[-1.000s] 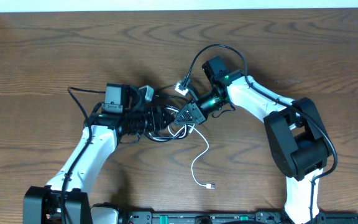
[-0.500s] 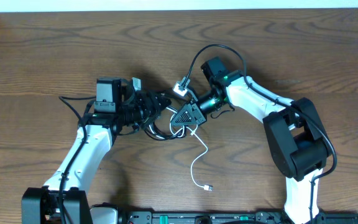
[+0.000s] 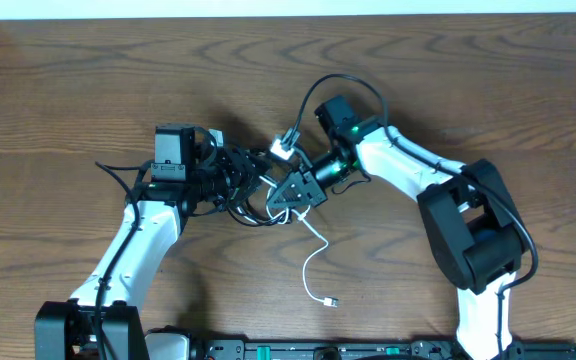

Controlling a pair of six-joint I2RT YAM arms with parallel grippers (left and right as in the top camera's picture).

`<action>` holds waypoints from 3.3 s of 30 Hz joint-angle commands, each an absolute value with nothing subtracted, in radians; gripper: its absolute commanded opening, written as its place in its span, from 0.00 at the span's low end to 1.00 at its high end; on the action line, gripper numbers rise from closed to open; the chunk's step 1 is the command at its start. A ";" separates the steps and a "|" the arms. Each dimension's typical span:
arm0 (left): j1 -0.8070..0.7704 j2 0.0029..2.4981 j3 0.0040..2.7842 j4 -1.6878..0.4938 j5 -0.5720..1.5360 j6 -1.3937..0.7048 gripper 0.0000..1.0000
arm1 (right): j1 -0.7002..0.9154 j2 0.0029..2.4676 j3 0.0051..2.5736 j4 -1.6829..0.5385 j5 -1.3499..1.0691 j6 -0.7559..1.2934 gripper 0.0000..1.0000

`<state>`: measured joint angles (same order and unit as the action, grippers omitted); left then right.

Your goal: Untangle cables

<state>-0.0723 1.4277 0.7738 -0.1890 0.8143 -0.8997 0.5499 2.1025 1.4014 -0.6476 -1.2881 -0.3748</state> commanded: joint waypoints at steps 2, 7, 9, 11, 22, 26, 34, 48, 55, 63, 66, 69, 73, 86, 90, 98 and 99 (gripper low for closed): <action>-0.068 1.423 0.789 -0.173 0.830 -0.907 0.37 | 0.579 2.072 1.395 -0.639 -1.337 -0.398 0.01; -0.068 1.423 0.789 -0.173 0.830 -0.907 0.07 | 0.581 2.072 1.395 -0.638 -1.279 -0.398 0.01; -0.067 1.423 0.789 -0.173 0.830 -0.897 0.07 | 0.577 2.072 1.395 -0.639 -1.253 -0.398 0.01; -0.065 1.423 0.789 -0.174 0.835 -0.864 0.07 | 0.568 2.072 1.395 -0.645 -1.251 -0.398 0.06; -0.048 1.423 0.789 -0.203 1.005 -0.608 0.07 | 0.426 2.072 1.395 -0.701 -1.248 -0.397 0.59; -0.050 1.423 0.789 -0.207 1.090 -0.539 0.07 | 0.394 2.072 1.394 -0.711 -1.229 -0.390 0.69; -0.050 1.423 0.789 -0.207 1.275 -0.422 0.08 | 0.419 2.072 1.394 -0.659 -1.055 -0.232 0.99; -0.050 1.381 0.789 -0.114 1.458 -0.352 0.08 | 0.558 2.072 1.394 -0.545 -0.950 0.009 0.99; -0.050 1.258 0.789 -0.113 1.450 -0.368 0.08 | 0.600 2.072 1.394 -0.466 -0.953 0.165 0.99; -0.050 1.095 0.789 -0.106 1.447 -0.429 0.08 | 0.614 2.072 1.394 -0.377 -0.952 0.278 0.99; -0.050 1.049 0.789 -0.106 1.448 -0.451 0.08 | 0.613 2.072 1.394 -0.384 -0.931 0.276 0.99; -0.050 1.011 0.789 -0.107 1.448 -0.471 0.08 | 0.603 2.072 1.394 -0.418 -0.856 0.276 0.99; -0.050 0.980 0.789 -0.107 1.448 -0.493 0.08 | 0.580 2.072 1.394 -0.486 -0.698 0.276 0.99; -0.050 0.971 0.789 -0.134 1.464 -0.496 0.08 | 0.483 2.072 1.394 -0.609 -0.358 0.243 0.99; -0.050 0.971 0.789 -0.133 1.505 -0.495 0.08 | 0.465 2.072 1.394 -0.630 -0.223 0.238 0.99; -0.050 0.971 0.789 -0.133 1.535 -0.495 0.08 | 0.446 2.072 1.394 -0.656 -0.027 0.238 0.99; -0.050 0.971 0.789 -0.133 1.535 -0.495 0.07 | 0.445 2.072 1.394 -0.660 -0.002 0.238 0.99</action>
<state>-0.0521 1.0008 0.7727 -0.1490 1.4174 -0.4976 0.4812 2.0541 1.3991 -0.6476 -0.2382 0.2352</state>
